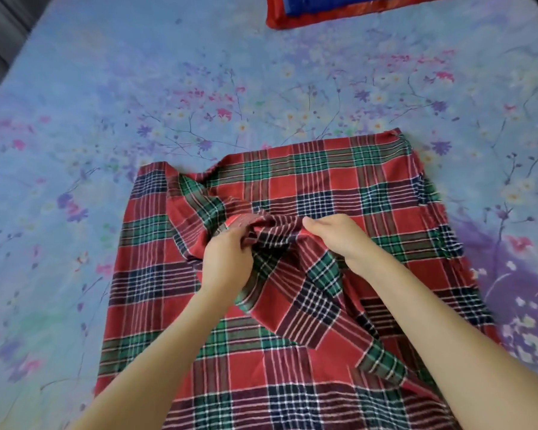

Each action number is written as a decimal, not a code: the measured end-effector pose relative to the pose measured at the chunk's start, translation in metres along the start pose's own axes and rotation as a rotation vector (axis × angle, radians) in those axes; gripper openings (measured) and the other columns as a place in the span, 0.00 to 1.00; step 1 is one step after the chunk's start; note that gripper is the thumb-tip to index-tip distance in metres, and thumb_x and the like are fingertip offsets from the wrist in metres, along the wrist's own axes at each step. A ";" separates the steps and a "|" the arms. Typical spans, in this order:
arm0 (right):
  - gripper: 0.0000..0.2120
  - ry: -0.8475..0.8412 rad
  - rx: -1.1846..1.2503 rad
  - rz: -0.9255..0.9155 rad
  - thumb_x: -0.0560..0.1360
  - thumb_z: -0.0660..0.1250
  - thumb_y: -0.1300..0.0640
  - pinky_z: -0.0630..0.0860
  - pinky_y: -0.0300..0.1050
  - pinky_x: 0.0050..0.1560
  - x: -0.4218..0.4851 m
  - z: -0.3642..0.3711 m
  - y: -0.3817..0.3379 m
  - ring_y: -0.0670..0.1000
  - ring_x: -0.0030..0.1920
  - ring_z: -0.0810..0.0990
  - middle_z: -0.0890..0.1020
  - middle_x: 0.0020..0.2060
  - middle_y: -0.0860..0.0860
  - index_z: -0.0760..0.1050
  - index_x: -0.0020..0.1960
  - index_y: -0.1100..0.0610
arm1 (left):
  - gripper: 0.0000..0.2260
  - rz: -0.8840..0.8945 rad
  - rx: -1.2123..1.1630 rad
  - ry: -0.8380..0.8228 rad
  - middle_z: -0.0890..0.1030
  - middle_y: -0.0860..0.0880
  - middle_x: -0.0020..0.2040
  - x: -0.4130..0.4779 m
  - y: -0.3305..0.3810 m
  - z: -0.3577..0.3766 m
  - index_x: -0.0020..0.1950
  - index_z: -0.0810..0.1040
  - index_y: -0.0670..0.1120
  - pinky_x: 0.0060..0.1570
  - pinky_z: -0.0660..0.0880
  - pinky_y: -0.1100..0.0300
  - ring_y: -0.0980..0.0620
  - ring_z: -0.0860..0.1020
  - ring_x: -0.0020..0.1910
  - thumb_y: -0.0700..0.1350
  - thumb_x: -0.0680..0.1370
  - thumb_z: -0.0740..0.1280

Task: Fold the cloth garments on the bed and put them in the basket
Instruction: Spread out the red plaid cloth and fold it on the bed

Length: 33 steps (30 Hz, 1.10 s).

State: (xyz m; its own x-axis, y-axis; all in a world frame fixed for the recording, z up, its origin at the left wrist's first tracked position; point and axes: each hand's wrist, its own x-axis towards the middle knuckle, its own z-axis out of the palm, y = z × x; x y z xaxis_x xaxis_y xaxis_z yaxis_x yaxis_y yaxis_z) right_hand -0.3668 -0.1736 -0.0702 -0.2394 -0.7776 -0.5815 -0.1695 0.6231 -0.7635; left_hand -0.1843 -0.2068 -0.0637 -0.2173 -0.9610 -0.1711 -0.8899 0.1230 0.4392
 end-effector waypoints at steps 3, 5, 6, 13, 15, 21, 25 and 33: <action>0.22 0.253 -0.337 -0.129 0.79 0.61 0.48 0.64 0.46 0.29 0.005 -0.006 0.015 0.54 0.26 0.67 0.67 0.23 0.51 0.66 0.28 0.56 | 0.07 -0.002 -0.261 -0.235 0.79 0.44 0.36 0.009 0.018 -0.046 0.46 0.81 0.42 0.35 0.70 0.57 0.48 0.74 0.32 0.35 0.75 0.64; 0.15 0.437 -0.451 -0.246 0.79 0.61 0.47 0.65 0.45 0.28 -0.003 -0.004 0.020 0.54 0.31 0.76 0.77 0.29 0.50 0.76 0.38 0.54 | 0.09 -0.046 -0.441 -0.435 0.75 0.43 0.33 0.014 0.035 -0.073 0.38 0.80 0.42 0.31 0.66 0.59 0.48 0.69 0.29 0.33 0.76 0.64; 0.12 0.521 -0.389 -0.312 0.78 0.62 0.48 0.70 0.46 0.30 -0.012 -0.002 0.019 0.53 0.34 0.79 0.81 0.33 0.50 0.79 0.44 0.54 | 0.13 -0.081 -0.538 -0.456 0.75 0.44 0.32 0.018 0.044 -0.082 0.34 0.79 0.44 0.30 0.65 0.60 0.49 0.69 0.31 0.33 0.75 0.64; 0.10 0.335 -0.060 -0.461 0.76 0.66 0.50 0.72 0.29 0.44 -0.077 0.003 0.003 0.35 0.41 0.77 0.79 0.41 0.38 0.80 0.52 0.54 | 0.11 -0.155 -0.749 -0.394 0.80 0.53 0.29 0.023 0.084 -0.099 0.38 0.80 0.46 0.36 0.69 0.61 0.54 0.74 0.31 0.35 0.77 0.64; 0.09 0.353 -0.174 -0.497 0.76 0.65 0.49 0.73 0.33 0.42 -0.082 0.004 0.000 0.37 0.39 0.75 0.79 0.40 0.39 0.80 0.52 0.51 | 0.12 -0.144 -0.744 -0.425 0.80 0.52 0.29 0.020 0.088 -0.102 0.37 0.81 0.46 0.36 0.68 0.60 0.54 0.74 0.31 0.36 0.77 0.63; 0.21 0.416 -0.276 -0.392 0.77 0.65 0.52 0.59 0.46 0.29 -0.073 -0.077 -0.018 0.52 0.26 0.67 0.66 0.21 0.48 0.65 0.27 0.53 | 0.05 -0.084 -0.389 -0.284 0.82 0.47 0.35 0.034 0.086 -0.110 0.44 0.82 0.47 0.41 0.70 0.61 0.50 0.76 0.36 0.41 0.76 0.67; 0.07 0.564 -0.375 -0.184 0.77 0.63 0.60 0.72 0.49 0.40 -0.021 -0.126 -0.003 0.61 0.43 0.79 0.81 0.40 0.60 0.79 0.45 0.60 | 0.07 0.047 0.009 -0.196 0.77 0.47 0.30 0.059 0.088 -0.092 0.42 0.79 0.50 0.35 0.66 0.60 0.47 0.74 0.33 0.50 0.77 0.65; 0.17 0.770 -0.560 -0.131 0.81 0.55 0.52 0.63 0.45 0.34 -0.007 -0.093 0.059 0.60 0.40 0.80 0.82 0.38 0.58 0.76 0.41 0.61 | 0.18 0.175 0.694 -0.110 0.74 0.42 0.59 0.061 0.111 -0.009 0.64 0.70 0.45 0.59 0.68 0.48 0.41 0.71 0.60 0.44 0.74 0.64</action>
State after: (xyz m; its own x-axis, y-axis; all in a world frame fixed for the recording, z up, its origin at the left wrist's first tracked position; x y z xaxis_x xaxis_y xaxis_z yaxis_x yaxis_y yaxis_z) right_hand -0.4639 -0.1236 -0.0858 -0.7148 -0.6993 -0.0049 -0.6235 0.6405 -0.4483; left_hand -0.2929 -0.2543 -0.0176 -0.3867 -0.8866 -0.2537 -0.8799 0.4370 -0.1863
